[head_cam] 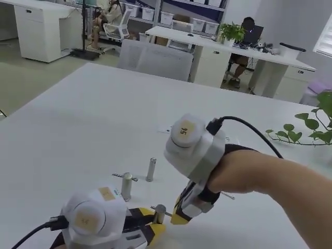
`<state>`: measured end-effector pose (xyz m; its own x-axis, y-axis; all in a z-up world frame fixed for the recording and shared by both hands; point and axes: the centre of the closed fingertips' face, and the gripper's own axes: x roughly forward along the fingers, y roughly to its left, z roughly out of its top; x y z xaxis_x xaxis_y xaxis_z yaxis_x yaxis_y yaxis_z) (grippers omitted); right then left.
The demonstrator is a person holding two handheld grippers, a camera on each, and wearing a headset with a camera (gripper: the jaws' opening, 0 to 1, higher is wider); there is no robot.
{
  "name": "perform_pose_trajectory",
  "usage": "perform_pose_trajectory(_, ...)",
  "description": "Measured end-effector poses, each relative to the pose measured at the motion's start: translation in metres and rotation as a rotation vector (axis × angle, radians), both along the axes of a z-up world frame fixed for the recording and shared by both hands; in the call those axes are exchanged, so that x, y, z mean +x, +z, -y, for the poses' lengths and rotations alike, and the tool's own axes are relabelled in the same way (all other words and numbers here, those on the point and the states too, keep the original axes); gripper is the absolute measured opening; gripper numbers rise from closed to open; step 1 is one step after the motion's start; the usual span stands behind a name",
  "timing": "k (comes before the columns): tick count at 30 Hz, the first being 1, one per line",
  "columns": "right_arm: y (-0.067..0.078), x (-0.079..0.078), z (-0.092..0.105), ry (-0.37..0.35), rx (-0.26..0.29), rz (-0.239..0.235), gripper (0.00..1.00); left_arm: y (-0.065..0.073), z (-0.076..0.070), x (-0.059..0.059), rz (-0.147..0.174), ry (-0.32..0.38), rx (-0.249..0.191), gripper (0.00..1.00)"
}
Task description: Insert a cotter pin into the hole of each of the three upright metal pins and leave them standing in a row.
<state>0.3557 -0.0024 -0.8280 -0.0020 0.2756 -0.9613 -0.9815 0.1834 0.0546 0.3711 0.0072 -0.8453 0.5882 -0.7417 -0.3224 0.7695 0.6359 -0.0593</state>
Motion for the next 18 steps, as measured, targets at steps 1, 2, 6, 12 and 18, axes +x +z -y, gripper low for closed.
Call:
perform_pose_trajectory(1, -0.0003, 0.0004, -0.0009, 0.001, 0.000, 0.000, 0.03, 0.0000, 0.0000, 0.0000, 0.001, 0.000, 0.001, 0.11)
perform_pose_trajectory(2, -0.0002, 0.0004, -0.0010, 0.002, 0.001, 0.001, 0.03, -0.0001, 0.0003, -0.0002, 0.000, -0.001, 0.001, 0.11)
perform_pose_trajectory(6, 0.0008, 0.0001, -0.0037, 0.006, 0.006, 0.003, 0.03, 0.0000, 0.0011, -0.0007, 0.001, -0.004, 0.000, 0.11)
perform_pose_trajectory(12, 0.0007, 0.0001, -0.0054, 0.010, 0.005, 0.002, 0.03, 0.0000, 0.0018, -0.0013, 0.002, -0.008, 0.002, 0.11)
perform_pose_trajectory(18, 0.0012, -0.0005, -0.0066, 0.015, 0.004, 0.004, 0.03, 0.0003, 0.0028, -0.0020, 0.003, -0.011, 0.003, 0.11)
